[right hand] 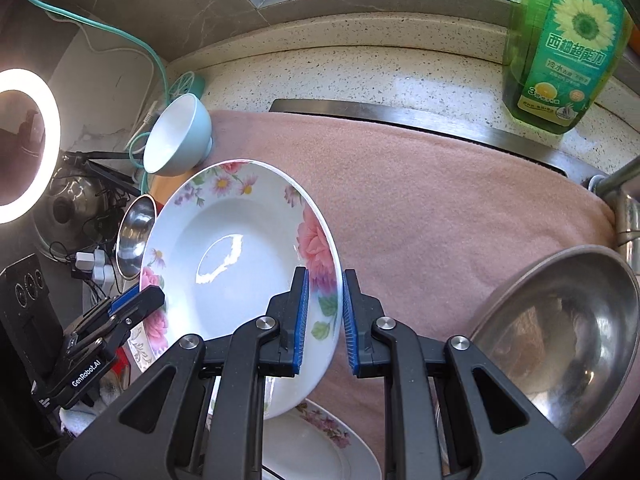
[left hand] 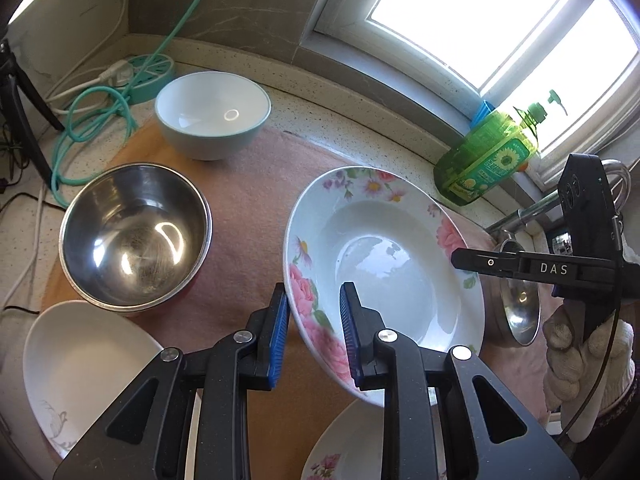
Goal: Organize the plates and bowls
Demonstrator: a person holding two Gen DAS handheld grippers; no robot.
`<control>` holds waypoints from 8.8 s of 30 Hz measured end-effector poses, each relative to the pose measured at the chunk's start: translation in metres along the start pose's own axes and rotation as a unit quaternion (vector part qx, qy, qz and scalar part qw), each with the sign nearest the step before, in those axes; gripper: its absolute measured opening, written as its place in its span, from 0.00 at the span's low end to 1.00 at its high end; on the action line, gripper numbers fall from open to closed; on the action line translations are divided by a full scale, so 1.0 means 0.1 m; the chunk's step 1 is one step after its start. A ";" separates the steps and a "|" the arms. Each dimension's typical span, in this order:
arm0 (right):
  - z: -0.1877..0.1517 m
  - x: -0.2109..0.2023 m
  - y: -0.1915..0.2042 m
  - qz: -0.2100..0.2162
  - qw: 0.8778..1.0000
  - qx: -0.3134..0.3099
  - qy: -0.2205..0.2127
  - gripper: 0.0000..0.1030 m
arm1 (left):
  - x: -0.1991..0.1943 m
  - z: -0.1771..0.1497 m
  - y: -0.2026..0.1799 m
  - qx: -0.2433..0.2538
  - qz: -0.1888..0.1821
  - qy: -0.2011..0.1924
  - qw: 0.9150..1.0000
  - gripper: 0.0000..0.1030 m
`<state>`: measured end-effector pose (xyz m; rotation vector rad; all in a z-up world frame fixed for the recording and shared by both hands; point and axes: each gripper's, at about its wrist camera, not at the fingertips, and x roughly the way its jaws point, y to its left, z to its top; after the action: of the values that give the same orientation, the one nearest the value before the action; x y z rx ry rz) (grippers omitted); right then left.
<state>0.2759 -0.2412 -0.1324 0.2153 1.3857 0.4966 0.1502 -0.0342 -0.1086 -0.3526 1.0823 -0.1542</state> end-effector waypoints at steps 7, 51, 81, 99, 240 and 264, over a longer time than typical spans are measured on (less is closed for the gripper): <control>-0.36 -0.20 0.01 0.010 1.000 0.015 -0.011 0.16 | -0.14 -0.12 -0.06 0.032 -0.013 0.005 0.999 0.23; -2.19 -0.33 -0.22 0.019 0.991 0.128 -0.028 0.16 | 0.02 -1.07 -0.33 0.144 -0.018 0.109 0.983 0.23; -2.25 -0.21 -0.16 -0.017 0.992 0.127 -0.020 0.19 | 0.07 -1.15 -0.39 0.167 0.001 0.113 0.980 0.23; -2.21 -0.26 -0.04 -0.047 0.993 0.098 -0.034 0.37 | -0.01 -1.16 -0.36 0.156 -0.003 0.099 0.983 0.23; -1.37 0.33 1.49 0.010 0.999 -0.028 -0.033 0.09 | -0.84 -0.86 1.25 -0.024 0.015 0.007 1.000 0.11; -1.88 -0.26 0.49 -0.025 0.995 0.073 -0.065 0.09 | -0.40 -0.88 0.24 0.077 -0.035 0.056 0.995 0.11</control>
<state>0.0806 -0.2363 -0.1236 0.3247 1.2973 0.3335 0.0523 -0.0185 -0.1208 -0.2455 1.1608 -0.3216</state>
